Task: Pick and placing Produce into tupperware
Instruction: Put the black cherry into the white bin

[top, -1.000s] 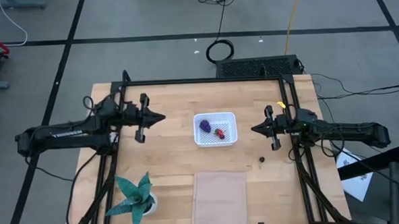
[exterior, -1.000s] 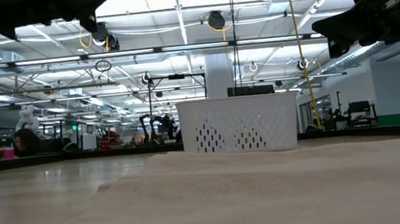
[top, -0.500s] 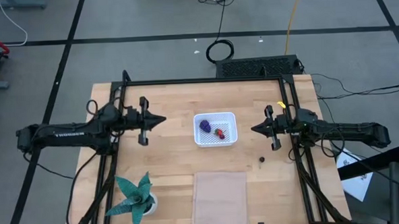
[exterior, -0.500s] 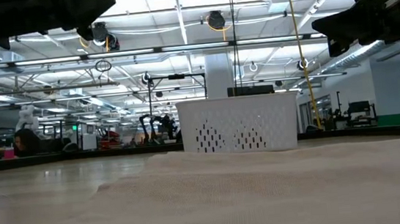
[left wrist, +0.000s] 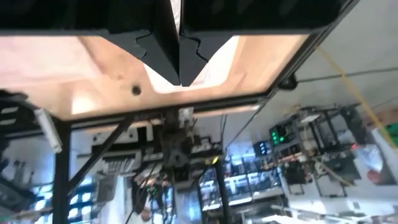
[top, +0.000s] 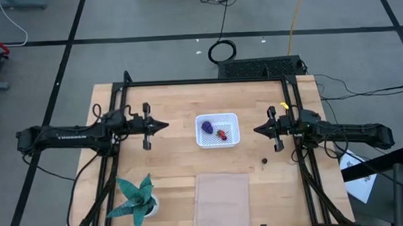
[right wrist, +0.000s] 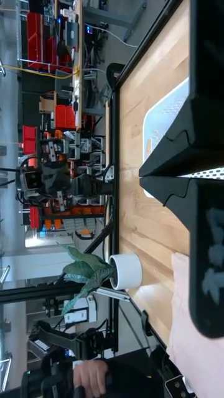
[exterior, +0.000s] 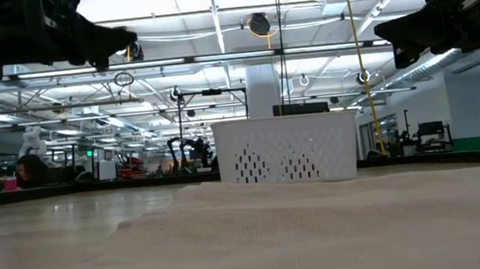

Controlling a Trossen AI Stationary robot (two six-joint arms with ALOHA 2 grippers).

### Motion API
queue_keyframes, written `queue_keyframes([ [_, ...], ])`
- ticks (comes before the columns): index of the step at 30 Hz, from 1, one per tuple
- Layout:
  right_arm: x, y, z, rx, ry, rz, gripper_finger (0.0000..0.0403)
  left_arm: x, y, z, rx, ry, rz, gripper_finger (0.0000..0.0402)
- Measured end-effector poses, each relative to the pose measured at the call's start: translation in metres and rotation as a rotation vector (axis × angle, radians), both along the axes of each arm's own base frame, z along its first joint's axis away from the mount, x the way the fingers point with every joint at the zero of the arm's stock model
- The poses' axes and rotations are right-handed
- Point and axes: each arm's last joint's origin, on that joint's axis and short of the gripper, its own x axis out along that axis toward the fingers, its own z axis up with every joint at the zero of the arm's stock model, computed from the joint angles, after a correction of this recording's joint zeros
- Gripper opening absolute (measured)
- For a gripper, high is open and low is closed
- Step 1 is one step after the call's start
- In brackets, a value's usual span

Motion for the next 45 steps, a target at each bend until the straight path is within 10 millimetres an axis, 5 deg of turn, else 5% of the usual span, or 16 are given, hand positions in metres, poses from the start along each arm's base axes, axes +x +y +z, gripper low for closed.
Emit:
queue_keyframes([
  [16, 0.000, 0.000, -0.001, -0.002, 0.005, 0.000, 0.0000, -0.033, 0.000, 0.001, -0.021, 0.029, 0.039, 0.0000],
  [45, 0.000, 0.000, 0.000, 0.007, 0.001, 0.000, 0.0000, -0.058, -0.008, -0.016, 0.058, 0.000, -0.021, 0.0000],
])
